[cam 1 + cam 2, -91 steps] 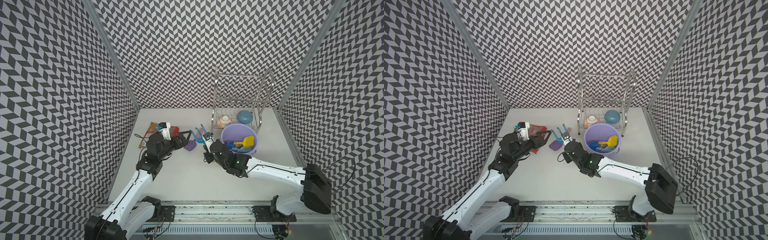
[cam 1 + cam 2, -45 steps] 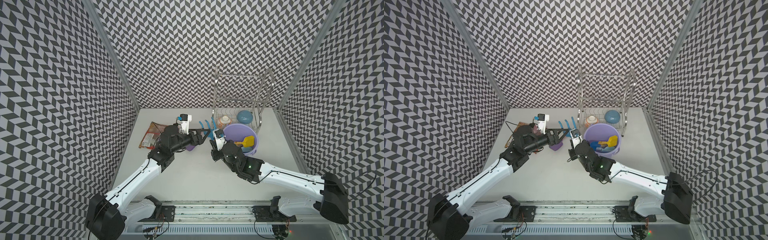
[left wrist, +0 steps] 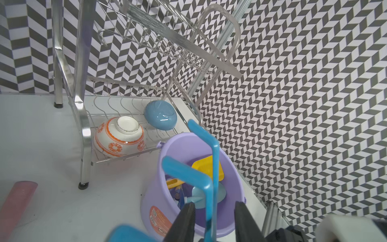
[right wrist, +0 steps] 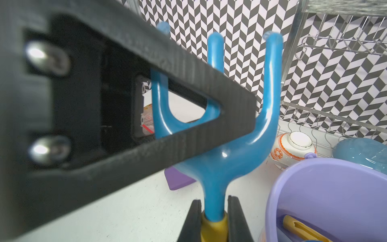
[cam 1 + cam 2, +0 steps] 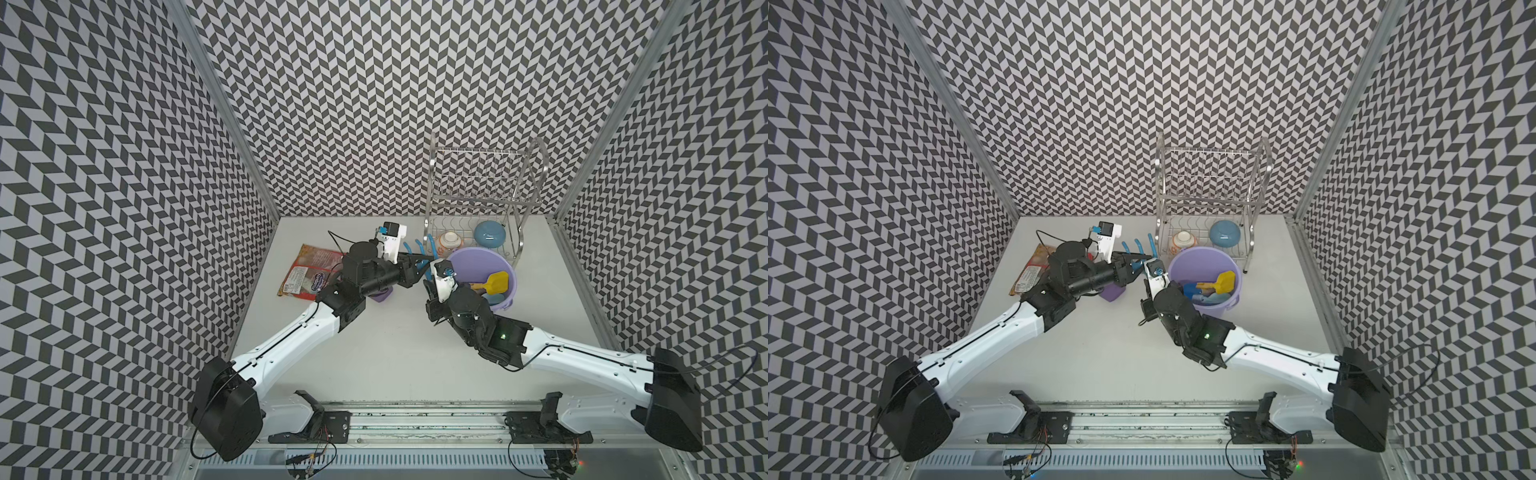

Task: Organize the gardening tools
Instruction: Pick up the gardening tool from the center of the board.

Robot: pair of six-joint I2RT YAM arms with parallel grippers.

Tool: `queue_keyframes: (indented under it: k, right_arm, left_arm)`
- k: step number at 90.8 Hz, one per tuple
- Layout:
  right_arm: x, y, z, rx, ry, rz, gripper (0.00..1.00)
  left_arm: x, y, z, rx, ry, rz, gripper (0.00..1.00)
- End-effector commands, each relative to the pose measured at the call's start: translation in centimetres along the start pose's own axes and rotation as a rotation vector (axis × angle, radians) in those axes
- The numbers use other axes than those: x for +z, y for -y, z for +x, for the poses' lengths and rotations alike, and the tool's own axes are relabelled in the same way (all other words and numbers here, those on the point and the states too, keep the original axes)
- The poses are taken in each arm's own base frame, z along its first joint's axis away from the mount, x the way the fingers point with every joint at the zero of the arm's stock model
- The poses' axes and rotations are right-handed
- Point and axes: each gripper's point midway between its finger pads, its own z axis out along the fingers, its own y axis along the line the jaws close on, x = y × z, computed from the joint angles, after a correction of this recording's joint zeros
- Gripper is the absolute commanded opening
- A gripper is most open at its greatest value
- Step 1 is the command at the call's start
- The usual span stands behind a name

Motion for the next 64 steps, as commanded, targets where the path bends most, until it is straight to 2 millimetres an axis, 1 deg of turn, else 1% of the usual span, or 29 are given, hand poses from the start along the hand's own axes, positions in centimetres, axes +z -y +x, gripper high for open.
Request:
queue_keyframes:
  k: [1,18,32,49,57,64]
  right_arm:
    - [-0.9,0.5,-2.3,0.046,0.087,0.014,0.0]
    - [-1.1,0.9,-2.3,0.051,0.085,0.029,0.09]
    - [-1.4,1.3,-2.4,0.057,0.092,0.04,0.15]
    - [-1.7,1.8,-2.4,0.062,0.098,0.055,0.42]
    - [-2.0,2.0,-2.6,0.065,0.1,0.06,0.52]
    - [-2.4,2.7,-2.7,0.074,0.102,0.084,0.6]
  left_arm:
    - [0.0,2.0,-2.4,0.072,0.067,0.046,0.18]
    - [0.0,2.6,-3.3,0.119,0.1,0.062,0.0]
    - [0.0,3.6,-4.2,0.162,0.138,0.09,0.0]
    - [0.5,4.1,-5.0,0.197,0.165,0.106,0.0]
    - [0.8,4.7,-5.7,0.226,0.187,0.121,0.0]
    - [0.9,5.4,-6.6,0.246,0.217,0.134,0.0]
